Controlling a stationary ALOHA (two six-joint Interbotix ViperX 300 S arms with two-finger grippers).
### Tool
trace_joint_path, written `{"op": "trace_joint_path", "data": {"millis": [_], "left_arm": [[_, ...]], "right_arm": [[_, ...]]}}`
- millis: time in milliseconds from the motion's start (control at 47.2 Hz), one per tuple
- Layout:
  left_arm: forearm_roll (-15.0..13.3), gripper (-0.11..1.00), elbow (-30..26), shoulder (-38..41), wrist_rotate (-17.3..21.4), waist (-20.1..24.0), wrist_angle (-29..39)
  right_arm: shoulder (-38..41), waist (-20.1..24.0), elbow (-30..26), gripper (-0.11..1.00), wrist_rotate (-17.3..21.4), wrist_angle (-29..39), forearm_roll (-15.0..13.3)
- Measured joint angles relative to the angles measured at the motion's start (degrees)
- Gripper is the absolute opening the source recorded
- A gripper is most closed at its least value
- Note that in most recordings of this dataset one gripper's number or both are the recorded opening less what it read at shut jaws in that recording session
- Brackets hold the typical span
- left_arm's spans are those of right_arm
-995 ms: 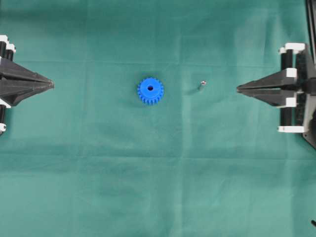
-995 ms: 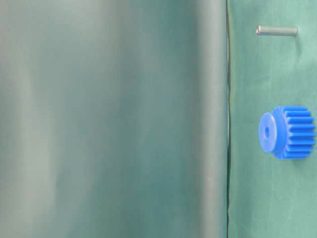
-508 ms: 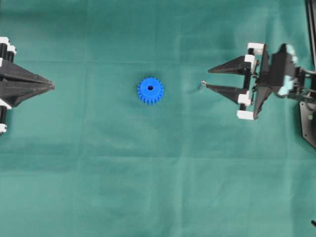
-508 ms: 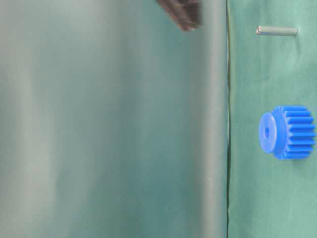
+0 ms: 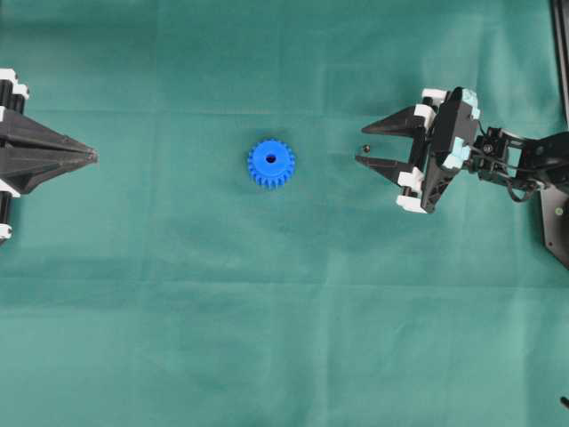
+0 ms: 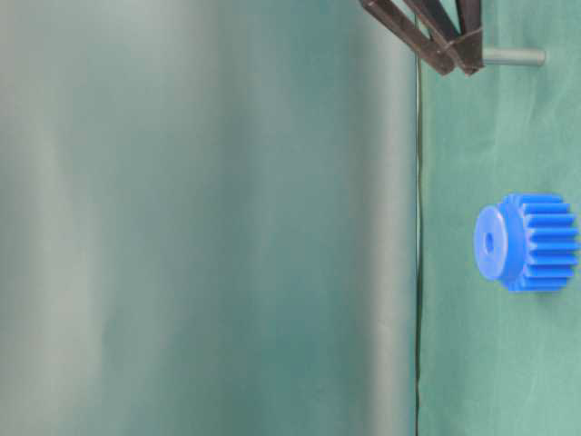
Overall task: Insert the shaft placed at a random location into the center hole of the small gear at another random location.
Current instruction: 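Move the right gripper over the silver shaft and lower around it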
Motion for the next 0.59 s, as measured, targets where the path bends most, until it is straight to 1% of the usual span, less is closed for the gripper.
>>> {"op": "trace_joint_path", "data": {"millis": [212,381,444,508,550,571,593], "left_arm": [[0.0,0.0,0.0,0.0,-0.2,0.0,0.0],[0.0,0.0,0.0,0.0,-0.3,0.0,0.1],[-0.1,0.0,0.0,0.0,-0.3,0.0,0.0],[-0.1,0.0,0.1,0.0,-0.3,0.0,0.0],[-0.1,0.0,0.1,0.0,-0.4,0.0,0.0],[-0.1,0.0,0.0,0.0,-0.4,0.0,0.0],[-0.2,0.0,0.0,0.0,-0.4,0.0,0.1]], "right_arm": [[0.8,0.0,0.0,0.66,0.4,-0.2,0.2],[1.1,0.0,0.0,0.58,0.4,-0.2,0.1],[1.3,0.0,0.0,0.53,0.4,-0.2,0.1],[1.5,-0.1,0.0,0.45,0.4,-0.2,0.0],[1.4,0.0,0.0,0.38,0.4,-0.1,-0.1],[1.5,0.0,0.0,0.32,0.4,-0.2,-0.2],[1.5,0.0,0.0,0.29,0.4,-0.2,-0.2]]}}
